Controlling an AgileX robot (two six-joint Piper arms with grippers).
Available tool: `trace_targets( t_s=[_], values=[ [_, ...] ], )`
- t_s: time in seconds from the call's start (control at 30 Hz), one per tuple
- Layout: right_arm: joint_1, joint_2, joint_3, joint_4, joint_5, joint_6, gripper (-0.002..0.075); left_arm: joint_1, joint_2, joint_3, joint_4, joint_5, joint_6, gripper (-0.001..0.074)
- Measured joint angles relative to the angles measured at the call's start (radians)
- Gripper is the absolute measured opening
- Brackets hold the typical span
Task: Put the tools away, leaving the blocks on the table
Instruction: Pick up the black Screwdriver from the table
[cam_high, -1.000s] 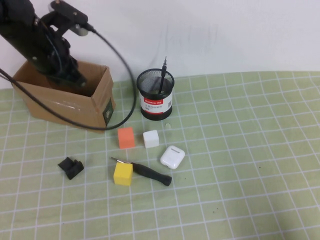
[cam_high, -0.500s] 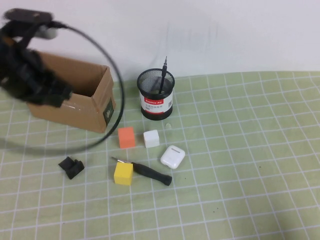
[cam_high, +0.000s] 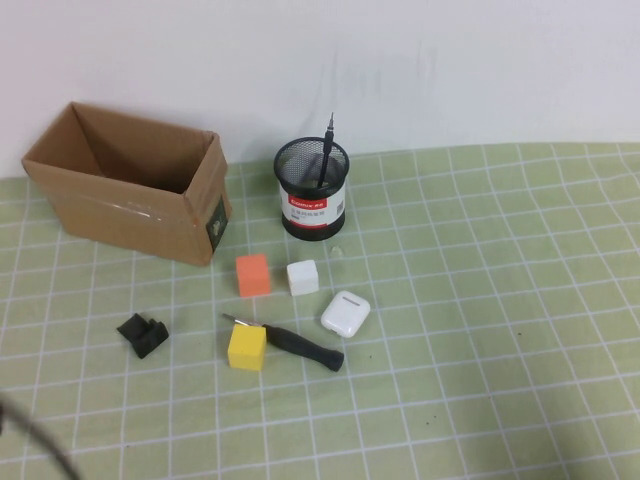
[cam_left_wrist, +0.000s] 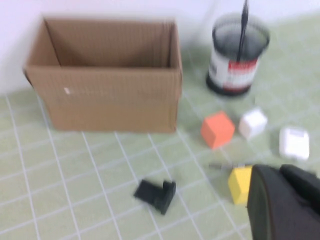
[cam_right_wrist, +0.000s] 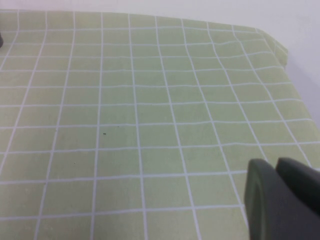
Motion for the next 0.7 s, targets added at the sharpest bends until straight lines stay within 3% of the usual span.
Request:
trace_targets(
  t_s=[0.23,0.43,0.7],
  values=[
    [0.000,0.000,0.000,0.000,0.000,0.000,-0.0011,0.000,-0.198,0.106,0.027,0.002,-0.030,-0.0001],
    [0.000,0.000,0.000,0.000,0.000,0.000,-0.0011,0.000,-0.224,0.138,0.079,0.065,-0.046,-0.0001],
    [0.000,0.000,0.000,0.000,0.000,0.000,-0.0011,0.000,-0.224,0.142,0.090,0.022,-0.101,-0.0001]
  ],
)
